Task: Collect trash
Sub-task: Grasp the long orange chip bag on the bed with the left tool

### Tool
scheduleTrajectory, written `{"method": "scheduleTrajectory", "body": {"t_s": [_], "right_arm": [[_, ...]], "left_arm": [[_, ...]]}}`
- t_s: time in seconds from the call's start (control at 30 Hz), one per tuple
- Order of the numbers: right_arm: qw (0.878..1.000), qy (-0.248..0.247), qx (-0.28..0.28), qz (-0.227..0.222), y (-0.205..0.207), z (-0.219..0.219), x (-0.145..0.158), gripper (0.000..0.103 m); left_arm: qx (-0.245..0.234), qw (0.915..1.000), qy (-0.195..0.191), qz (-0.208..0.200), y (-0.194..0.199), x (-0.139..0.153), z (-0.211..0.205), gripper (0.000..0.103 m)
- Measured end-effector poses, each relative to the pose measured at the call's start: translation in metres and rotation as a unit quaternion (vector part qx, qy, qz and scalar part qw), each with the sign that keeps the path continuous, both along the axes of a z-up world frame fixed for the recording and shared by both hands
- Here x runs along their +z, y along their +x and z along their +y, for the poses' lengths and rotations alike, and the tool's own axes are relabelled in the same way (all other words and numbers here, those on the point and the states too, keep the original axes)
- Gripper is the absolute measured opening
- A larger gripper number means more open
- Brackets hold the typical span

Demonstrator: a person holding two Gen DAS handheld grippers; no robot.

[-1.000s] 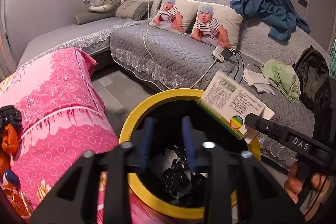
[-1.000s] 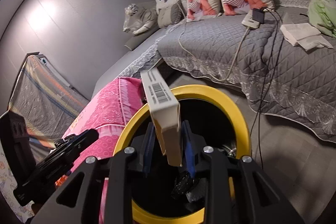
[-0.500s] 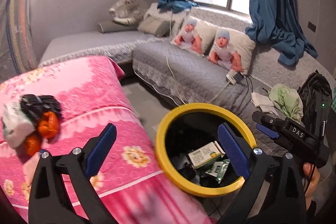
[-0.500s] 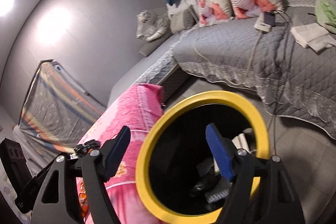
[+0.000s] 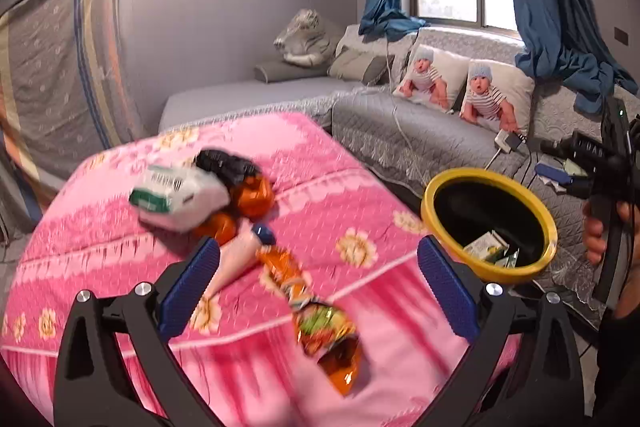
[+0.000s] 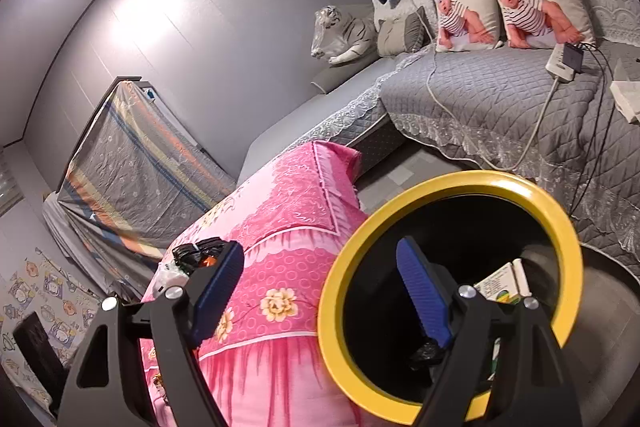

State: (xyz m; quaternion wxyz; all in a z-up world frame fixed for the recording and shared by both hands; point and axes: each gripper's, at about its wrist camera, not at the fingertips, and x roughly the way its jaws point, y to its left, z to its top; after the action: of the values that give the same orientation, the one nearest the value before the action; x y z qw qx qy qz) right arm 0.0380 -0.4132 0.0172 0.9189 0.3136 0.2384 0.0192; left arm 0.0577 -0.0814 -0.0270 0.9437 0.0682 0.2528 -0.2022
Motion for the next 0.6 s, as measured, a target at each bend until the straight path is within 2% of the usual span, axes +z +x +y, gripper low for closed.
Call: {"method": "scheduleTrajectory", "body": {"t_s": [0.17,0.3,0.47,0.5,0.57,0.6], "right_arm": [[1.0,-0.01,0.02,-0.004,0.007,0.018,0.007,0.076],[0.999,-0.02,0.031,-0.009,0.005,0.027,0.012,0.076],[0.999,-0.028,0.032,-0.02,0.001,0.027,0.017,0.08],[0.999,-0.028,0.033,-0.022,0.0,0.027,0.017,0.08],[0.999,-0.027,0.034,-0.027,-0.001,0.027,0.018,0.08],[0.998,-0.028,0.038,-0.03,-0.002,0.028,0.019,0.08]], "left_arm": [[0.006,0.9986,0.0,0.052,0.013,-0.026,0.012,0.095],[0.018,0.997,0.019,0.073,0.028,-0.045,0.007,0.094],[0.033,0.9939,0.018,0.103,0.048,-0.061,0.005,0.093],[0.036,0.9935,0.019,0.106,0.051,-0.063,0.005,0.09],[0.032,0.9925,0.018,0.117,0.055,-0.067,0.004,0.054],[0.029,0.9919,0.015,0.123,0.057,-0.068,0.005,0.046]]}}
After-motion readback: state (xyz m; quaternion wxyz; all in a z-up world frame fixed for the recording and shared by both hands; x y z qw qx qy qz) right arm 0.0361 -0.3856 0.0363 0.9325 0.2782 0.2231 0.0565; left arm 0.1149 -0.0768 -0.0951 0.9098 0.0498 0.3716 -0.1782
